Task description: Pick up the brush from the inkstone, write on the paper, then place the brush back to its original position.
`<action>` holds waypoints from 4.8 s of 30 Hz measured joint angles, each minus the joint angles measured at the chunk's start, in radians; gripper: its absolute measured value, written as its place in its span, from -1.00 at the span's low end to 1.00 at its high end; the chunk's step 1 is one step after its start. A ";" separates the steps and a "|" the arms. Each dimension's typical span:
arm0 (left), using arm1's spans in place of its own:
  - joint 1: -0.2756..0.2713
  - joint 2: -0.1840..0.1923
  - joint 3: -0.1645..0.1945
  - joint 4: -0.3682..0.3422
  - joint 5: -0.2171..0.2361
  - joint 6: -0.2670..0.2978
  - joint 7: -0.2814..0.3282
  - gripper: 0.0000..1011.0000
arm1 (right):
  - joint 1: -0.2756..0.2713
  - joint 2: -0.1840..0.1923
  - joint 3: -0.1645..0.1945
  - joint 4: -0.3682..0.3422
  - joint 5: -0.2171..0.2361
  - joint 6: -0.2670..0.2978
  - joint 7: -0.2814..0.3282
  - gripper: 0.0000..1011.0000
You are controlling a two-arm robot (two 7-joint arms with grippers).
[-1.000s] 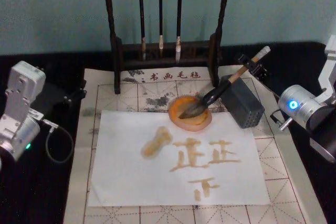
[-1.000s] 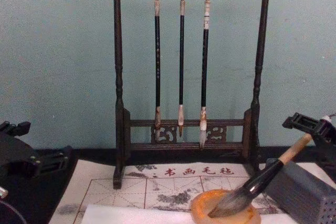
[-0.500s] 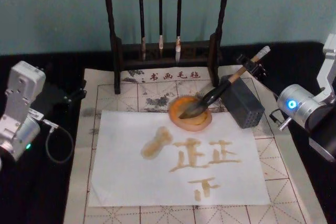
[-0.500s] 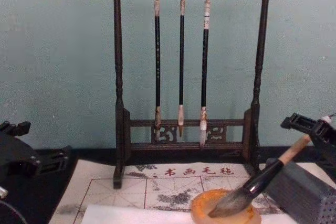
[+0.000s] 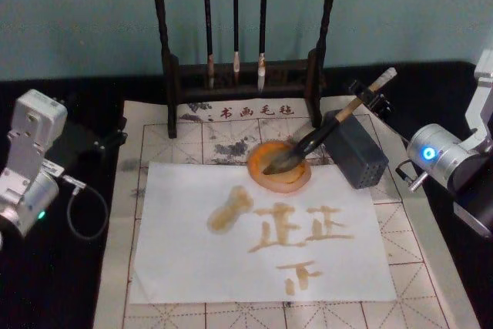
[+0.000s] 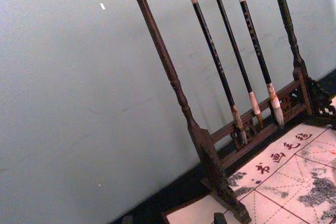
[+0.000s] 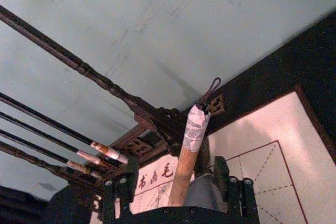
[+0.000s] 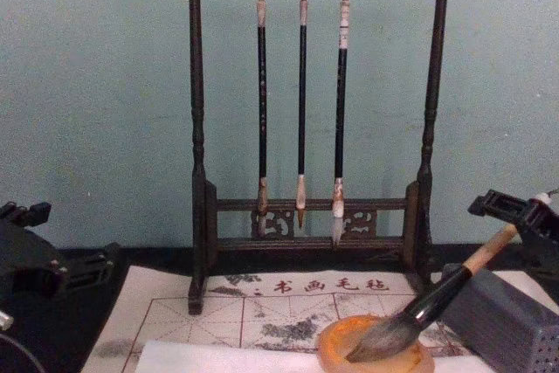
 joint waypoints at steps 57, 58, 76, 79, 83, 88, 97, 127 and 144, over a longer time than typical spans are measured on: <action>0.000 0.000 0.000 0.000 0.000 0.000 0.000 0.98 | -0.002 0.052 -0.055 -0.069 -0.023 -0.055 0.033 -0.61; 0.000 0.000 0.000 0.000 0.000 0.000 0.000 0.98 | -0.002 0.056 -0.058 -0.075 -0.026 -0.059 0.036 -0.61; 0.000 0.000 0.000 0.000 0.000 0.000 0.000 0.98 | -0.029 0.145 -0.131 -0.198 -0.244 -0.211 0.177 -0.61; 0.000 0.000 0.000 0.000 0.000 0.000 0.000 0.98 | -0.032 0.155 -0.135 -0.211 -0.270 -0.227 0.199 -0.61; 0.000 0.000 0.000 0.000 0.000 0.000 0.000 0.98 | -0.038 0.183 -0.147 -0.233 -0.314 -0.247 0.263 -0.61; 0.000 0.000 0.000 0.000 0.000 0.000 0.000 0.98 | -0.048 0.215 -0.157 -0.252 -0.345 -0.263 0.348 -0.61; 0.000 0.000 0.000 0.000 0.000 0.000 0.000 0.98 | -0.073 0.272 -0.157 -0.290 -0.361 -0.284 0.507 -0.61; 0.000 0.000 0.000 0.000 0.000 0.000 0.000 0.98 | -0.109 0.412 -0.225 -0.337 -0.321 -0.307 0.797 -0.61; 0.000 0.000 0.000 0.000 0.000 0.000 0.000 0.98 | -0.105 0.439 -0.247 -0.330 -0.310 -0.333 0.856 -0.61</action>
